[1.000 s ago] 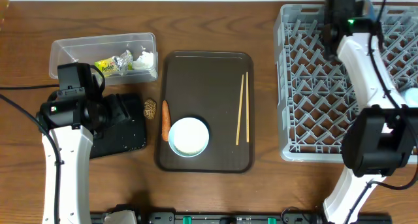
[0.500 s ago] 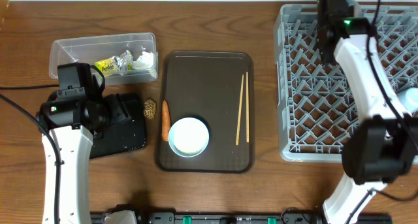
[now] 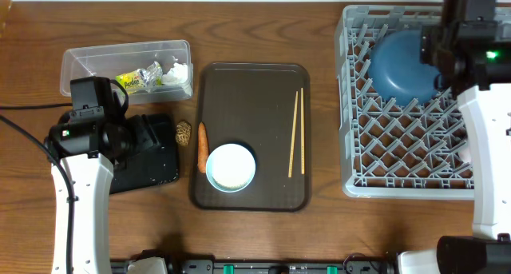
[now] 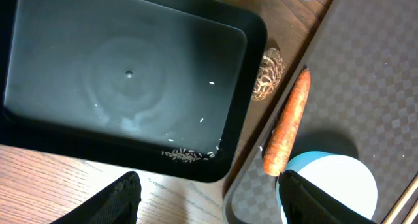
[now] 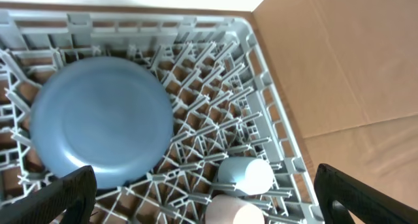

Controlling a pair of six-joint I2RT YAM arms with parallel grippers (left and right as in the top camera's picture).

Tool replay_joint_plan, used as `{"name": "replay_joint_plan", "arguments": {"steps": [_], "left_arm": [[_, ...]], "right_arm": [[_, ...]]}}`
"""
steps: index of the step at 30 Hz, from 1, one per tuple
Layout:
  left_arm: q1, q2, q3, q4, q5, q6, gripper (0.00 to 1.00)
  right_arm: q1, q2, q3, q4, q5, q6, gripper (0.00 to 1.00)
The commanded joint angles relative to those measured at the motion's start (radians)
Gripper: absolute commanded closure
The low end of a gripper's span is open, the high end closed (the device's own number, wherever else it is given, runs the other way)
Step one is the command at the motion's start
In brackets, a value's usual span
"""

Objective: Sort waste into correct bins and load items into the dishwasher rack
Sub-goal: 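Lower the blue bowl into the dish rack's upper area and release, then reach the left gripper to the white rice bowl and grasp it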

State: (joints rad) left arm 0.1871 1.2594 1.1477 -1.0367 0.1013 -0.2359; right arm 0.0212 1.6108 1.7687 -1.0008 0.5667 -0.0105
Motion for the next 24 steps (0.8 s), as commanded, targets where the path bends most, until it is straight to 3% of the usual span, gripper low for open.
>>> {"name": "replay_joint_plan", "arguments": {"steps": [1,4,12,24], "left_arm": [[0.004,0.001,-0.001,-0.002,-0.005,-0.005,0.31],[0.004,0.001,-0.001,-0.002,-0.005,-0.005,0.31],[0.004,0.001,-0.001,-0.003,-0.005,-0.005,0.31],[0.003,0.001,-0.001,-0.018,0.001,-0.005,0.3]], "right_arm": [[-0.007,-0.01,0.001,-0.018,-0.127,0.013,0.01],[-0.007,-0.01,0.001,-0.038,-0.264,0.013,0.01],[0.039,-0.006,0.001,-0.095,-0.875,-0.017,0.03],[0.382,0.116,0.0,-0.17,-0.888,0.03,0.06]]}}
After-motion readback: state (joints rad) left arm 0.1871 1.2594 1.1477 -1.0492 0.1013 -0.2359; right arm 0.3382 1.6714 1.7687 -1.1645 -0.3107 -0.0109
